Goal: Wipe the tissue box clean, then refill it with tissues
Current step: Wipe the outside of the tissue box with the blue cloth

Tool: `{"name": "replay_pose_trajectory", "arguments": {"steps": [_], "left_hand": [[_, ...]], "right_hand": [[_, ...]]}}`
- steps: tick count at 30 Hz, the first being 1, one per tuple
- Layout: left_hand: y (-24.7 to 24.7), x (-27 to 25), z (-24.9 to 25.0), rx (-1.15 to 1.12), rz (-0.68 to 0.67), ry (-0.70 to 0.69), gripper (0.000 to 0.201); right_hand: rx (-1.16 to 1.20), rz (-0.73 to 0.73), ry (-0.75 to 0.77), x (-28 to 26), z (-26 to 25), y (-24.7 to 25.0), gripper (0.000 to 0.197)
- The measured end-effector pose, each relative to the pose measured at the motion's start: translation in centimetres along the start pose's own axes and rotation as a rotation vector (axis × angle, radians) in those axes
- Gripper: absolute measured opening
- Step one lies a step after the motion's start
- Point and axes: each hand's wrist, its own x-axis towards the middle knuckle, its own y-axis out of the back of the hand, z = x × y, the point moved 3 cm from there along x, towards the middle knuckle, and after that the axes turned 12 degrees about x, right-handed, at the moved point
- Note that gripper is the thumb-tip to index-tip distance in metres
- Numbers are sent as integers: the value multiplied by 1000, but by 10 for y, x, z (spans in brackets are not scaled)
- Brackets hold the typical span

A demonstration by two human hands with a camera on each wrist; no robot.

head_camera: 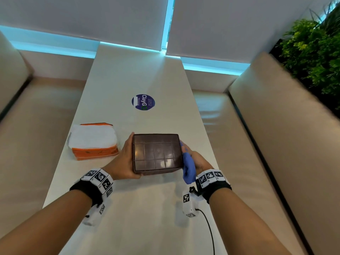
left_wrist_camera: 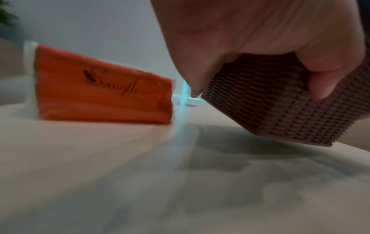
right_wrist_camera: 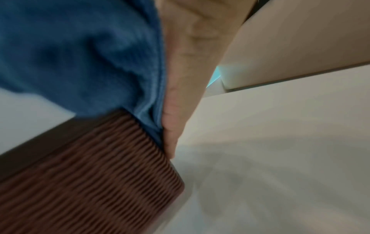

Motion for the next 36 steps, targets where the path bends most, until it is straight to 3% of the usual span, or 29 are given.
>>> {"name": "replay_pose_trajectory", "arguments": {"steps": [4, 7, 8, 10, 17, 21, 25, 28, 32, 36], "left_hand": [[-6, 3, -13, -71, -35, 54, 148], [-6, 8, -17, -105, -42, 63, 148], [-6, 9, -19, -112, -40, 64, 148], [-5, 12, -24, -136, -44, 62, 148], [-9, 20, -33, -148, -40, 36, 147], [-12, 20, -38, -158, 5, 8, 147], [-10, 21, -35, -224, 30, -37, 132], [-7, 23, -30, -252, 42, -67, 127], [-6, 23, -30, -260, 37, -73, 126], [-6, 30, -36, -189, -23, -58, 118]], "right_hand": [[179, 137, -66, 1, 5, -4, 50], [297, 90, -100, 3, 7, -5, 89], [310, 85, -119, 2, 7, -5, 89], [295, 102, -142, 6, 8, -1, 71], [-271, 120, 85, -3, -19, -5, 58], [-636, 139, 16, -10, -11, -24, 58], [-1044, 178, -103, -21, -5, -48, 59], [-1382, 205, -51, -38, -5, -86, 75], [-1319, -31, -103, -37, 1, -136, 74], [-1286, -105, 0, 0, -15, -154, 66]]}}
